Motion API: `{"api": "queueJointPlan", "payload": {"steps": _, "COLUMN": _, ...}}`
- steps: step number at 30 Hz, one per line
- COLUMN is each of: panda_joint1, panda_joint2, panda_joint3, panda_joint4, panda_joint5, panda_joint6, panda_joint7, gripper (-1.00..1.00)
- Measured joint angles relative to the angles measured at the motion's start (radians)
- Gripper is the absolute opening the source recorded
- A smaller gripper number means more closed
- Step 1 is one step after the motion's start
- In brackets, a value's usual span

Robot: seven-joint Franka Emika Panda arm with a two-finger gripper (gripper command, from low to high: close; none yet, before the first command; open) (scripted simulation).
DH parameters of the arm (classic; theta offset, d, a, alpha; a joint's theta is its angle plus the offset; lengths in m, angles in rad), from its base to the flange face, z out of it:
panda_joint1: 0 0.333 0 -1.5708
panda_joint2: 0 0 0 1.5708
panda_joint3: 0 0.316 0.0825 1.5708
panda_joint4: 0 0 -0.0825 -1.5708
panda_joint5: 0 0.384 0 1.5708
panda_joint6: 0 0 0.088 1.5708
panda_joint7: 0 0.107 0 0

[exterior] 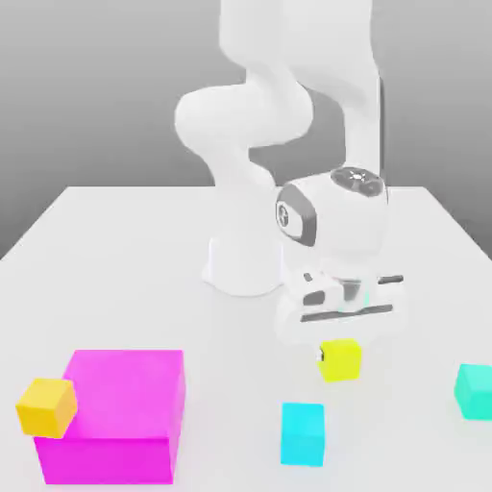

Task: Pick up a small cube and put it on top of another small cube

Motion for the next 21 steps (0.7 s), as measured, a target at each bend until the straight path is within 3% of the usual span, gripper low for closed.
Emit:
{"api": "queueJointPlan", "payload": {"steps": 4, "panda_joint1": -0.057, "panda_joint2": -0.12, "panda_joint3": 0.075, "panda_joint4": -0.018, "panda_joint5": 0.074, "panda_joint6": -0.102, "panda_joint7": -0.057, "gripper": -1.0}}
{"api": "queueJointPlan", "payload": {"steps": 9, "panda_joint1": -0.047, "panda_joint2": -0.292, "panda_joint3": 0.08, "panda_joint4": -0.045, "panda_joint5": 0.104, "panda_joint6": -0.247, "panda_joint7": -0.076, "gripper": -1.0}}
{"api": "queueJointPlan", "payload": {"steps": 15, "panda_joint1": -0.024, "panda_joint2": -0.249, "panda_joint3": 0.114, "panda_joint4": 0.109, "panda_joint5": -0.011, "panda_joint6": -0.363, "panda_joint7": -0.096, "gripper": -1.0}}
{"api": "queueJointPlan", "payload": {"steps": 21, "panda_joint1": 0.035, "panda_joint2": -0.168, "panda_joint3": 0.147, "panda_joint4": 0.292, "panda_joint5": -0.03, "panda_joint6": -0.471, "panda_joint7": -0.195, "gripper": -1.0}}
